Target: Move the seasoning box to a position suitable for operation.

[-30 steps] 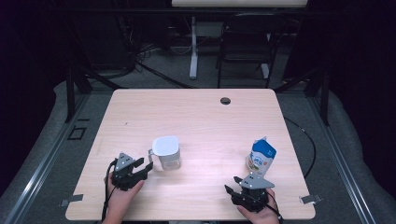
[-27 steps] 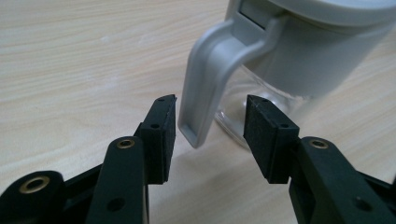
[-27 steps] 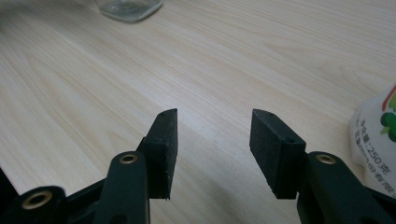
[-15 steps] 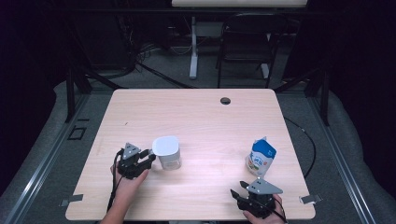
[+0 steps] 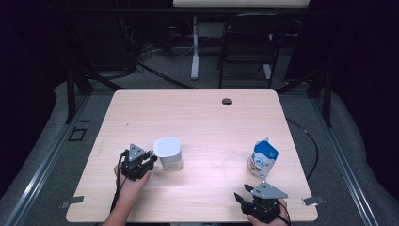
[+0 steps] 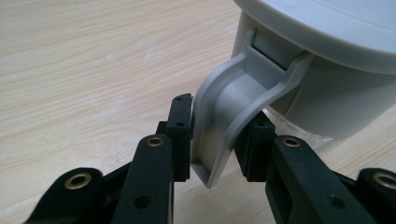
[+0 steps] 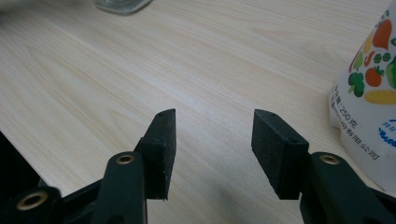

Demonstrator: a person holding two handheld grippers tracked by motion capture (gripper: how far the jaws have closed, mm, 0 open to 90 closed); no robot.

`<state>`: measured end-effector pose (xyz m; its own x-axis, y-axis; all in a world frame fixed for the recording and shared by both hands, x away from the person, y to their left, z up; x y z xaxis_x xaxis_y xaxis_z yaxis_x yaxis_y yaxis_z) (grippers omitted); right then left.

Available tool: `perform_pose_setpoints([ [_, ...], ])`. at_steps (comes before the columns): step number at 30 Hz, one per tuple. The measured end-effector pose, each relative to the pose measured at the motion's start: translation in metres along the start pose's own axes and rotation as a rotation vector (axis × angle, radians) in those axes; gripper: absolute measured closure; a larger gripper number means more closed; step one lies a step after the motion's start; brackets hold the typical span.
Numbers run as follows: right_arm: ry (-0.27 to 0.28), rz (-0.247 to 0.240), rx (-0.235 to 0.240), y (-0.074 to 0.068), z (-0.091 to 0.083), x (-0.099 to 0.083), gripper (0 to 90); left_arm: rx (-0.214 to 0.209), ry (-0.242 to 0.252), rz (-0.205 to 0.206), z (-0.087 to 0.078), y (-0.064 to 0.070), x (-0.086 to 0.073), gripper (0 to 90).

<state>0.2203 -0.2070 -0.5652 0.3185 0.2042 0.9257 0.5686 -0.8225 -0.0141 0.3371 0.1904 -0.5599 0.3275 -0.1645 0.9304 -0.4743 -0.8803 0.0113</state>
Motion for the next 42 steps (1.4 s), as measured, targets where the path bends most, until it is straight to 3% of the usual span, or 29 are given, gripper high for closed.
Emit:
perform_pose_setpoints([
  [12,0.014,0.003,0.017,-0.002,0.004,0.0,49.8,0.012,0.0,0.024,-0.001,0.002,0.0,71.5],
  [26,0.005,0.007,0.004,0.0,0.004,-0.001,49.9,0.013,-0.007,0.033,-0.005,0.01,-0.001,72.0],
  [42,0.004,-0.009,0.033,-0.005,0.017,0.006,50.2,-0.054,-0.013,0.065,-0.024,0.036,-0.008,72.4],
])
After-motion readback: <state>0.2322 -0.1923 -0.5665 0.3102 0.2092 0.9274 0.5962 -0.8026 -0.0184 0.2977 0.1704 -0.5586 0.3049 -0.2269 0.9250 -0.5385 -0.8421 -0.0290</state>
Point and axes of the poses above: each handheld gripper's, and its own axes: z roughly forward along the jaws, x roughly out of its top, y roughly to its right, the point moved 1 cm from there along z, roughly forward along the jaws, and after that the axes turned 14 degrees about y, right-handed, at the moved point
